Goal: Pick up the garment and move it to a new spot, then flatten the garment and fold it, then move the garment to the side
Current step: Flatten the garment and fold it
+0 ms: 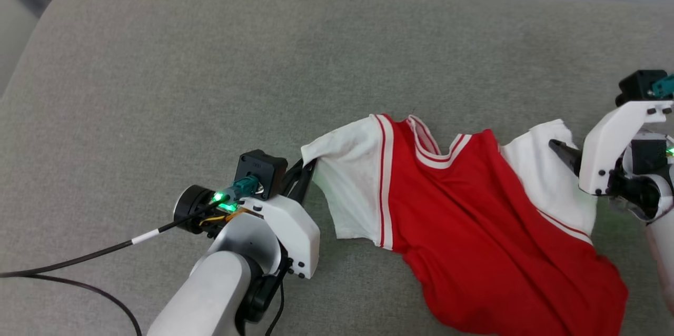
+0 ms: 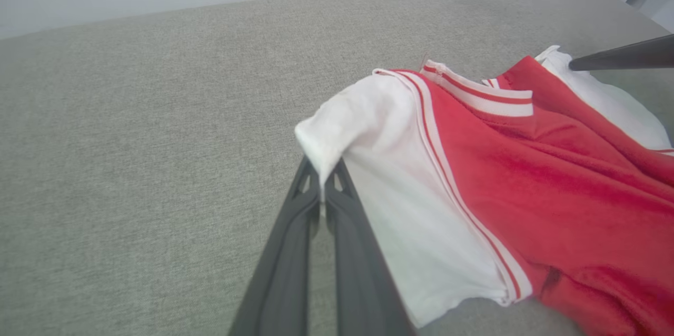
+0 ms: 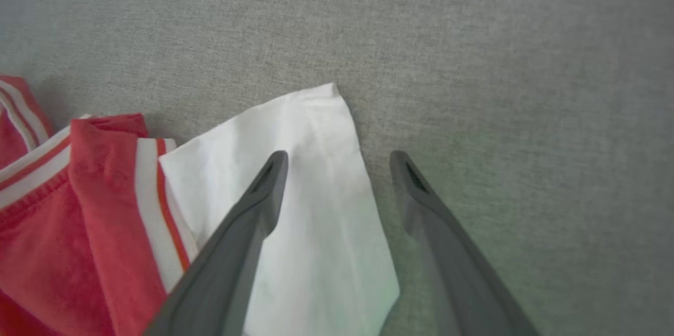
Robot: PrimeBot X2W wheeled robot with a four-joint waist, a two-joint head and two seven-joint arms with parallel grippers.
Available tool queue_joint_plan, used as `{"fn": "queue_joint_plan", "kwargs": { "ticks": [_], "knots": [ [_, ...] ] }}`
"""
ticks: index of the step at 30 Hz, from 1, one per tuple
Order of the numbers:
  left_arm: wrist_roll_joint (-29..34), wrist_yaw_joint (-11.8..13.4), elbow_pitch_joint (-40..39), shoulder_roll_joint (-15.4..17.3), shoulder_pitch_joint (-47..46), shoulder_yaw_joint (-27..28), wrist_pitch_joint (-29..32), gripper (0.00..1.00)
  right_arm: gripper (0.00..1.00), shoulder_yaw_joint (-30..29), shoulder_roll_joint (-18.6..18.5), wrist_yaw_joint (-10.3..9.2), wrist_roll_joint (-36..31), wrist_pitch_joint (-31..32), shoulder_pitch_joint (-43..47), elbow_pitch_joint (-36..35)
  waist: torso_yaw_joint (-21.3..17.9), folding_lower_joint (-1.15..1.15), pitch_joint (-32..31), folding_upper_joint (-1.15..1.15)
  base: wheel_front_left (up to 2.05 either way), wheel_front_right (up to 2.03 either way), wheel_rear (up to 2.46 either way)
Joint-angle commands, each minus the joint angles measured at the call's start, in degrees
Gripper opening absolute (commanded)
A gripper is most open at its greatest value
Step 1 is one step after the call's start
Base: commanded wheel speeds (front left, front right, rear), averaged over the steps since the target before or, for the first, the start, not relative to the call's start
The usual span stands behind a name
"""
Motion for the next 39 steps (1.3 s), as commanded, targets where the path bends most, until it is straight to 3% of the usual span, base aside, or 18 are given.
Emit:
{"fn": "queue_joint_plan", "kwargs": {
  "ticks": [1, 8, 9, 10, 16, 22, 27, 34, 39],
  "knots": [
    [0.24, -0.16, -0.15, -0.02, -0.72, -0.03, -0.28, 0.0, 1.0, 0.63, -0.29, -0.01, -0.05, 0.07, -0.88, 0.59, 1.3, -0.01, 1.49, 0.0, 0.0, 0.0, 0.0],
    [0.28, -0.12, 0.52, -0.61, -1.33, -0.41, -1.88, 0.0, 1.0, 6.53, 1.11, -0.01, 2.9, 6.87, -1.72, 9.77, 1.89, -0.01, 2.77, 0.0, 0.0, 0.0, 0.0],
    [0.16, -0.08, 0.63, -0.66, -1.3, -0.37, -2.16, 0.0, 0.69, 6.98, 1.43, -0.01, 3.46, 7.78, -1.49, 10.79, 1.9, -0.01, 2.75, 0.0, 0.0, 0.0, 0.0],
    [0.03, -0.02, 0.74, -0.71, -1.24, -0.29, -2.29, 0.0, 0.0, 7.48, 1.57, -0.01, 3.85, 8.51, -1.45, 11.55, 1.9, -0.01, 2.69, 0.0, 0.0, 0.0, 0.0],
    [-0.55, 0.53, 2.05, 0.04, 0.0, 0.83, -3.92, 0.0, 0.0, 9.15, 0.55, -0.01, 5.4, 7.01, -3.95, 12.11, 0.99, -0.01, 0.64, 0.0, 0.0, 0.0, 0.0],
    [-1.78, 2.09, 3.95, 2.0, -0.55, 4.51, -6.24, 0.0, 0.0, 10.29, -1.16, -0.01, 3.01, -3.59, -7.52, 9.33, -1.31, -0.01, -4.52, 0.0, 0.0, 0.0, 0.0],
    [-3.96, 1.63, 7.86, 3.11, -4.65, 8.3, -7.55, 0.0, 0.0, 9.36, -0.72, -0.01, 0.19, -10.3, -9.52, 10.52, -3.12, -0.01, -7.57, 0.0, 0.0, 0.0, 0.0],
    [-5.09, -0.73, 17.71, 3.99, -16.31, 10.66, -8.28, 0.0, 0.0, 5.48, 0.71, -0.01, -3.96, -17.58, -15.34, 13.89, -4.46, -0.01, -7.97, 0.0, 0.0, 0.0, 0.0],
    [-4.39, -1.91, 24.86, 4.05, -28.34, 11.73, -10.22, 0.0, 0.0, 3.16, 0.99, -0.01, -6.85, -22.23, -22.92, 14.22, -5.2, -0.01, -4.3, 0.0, 0.0, 0.0, 0.0]
  ]
}}
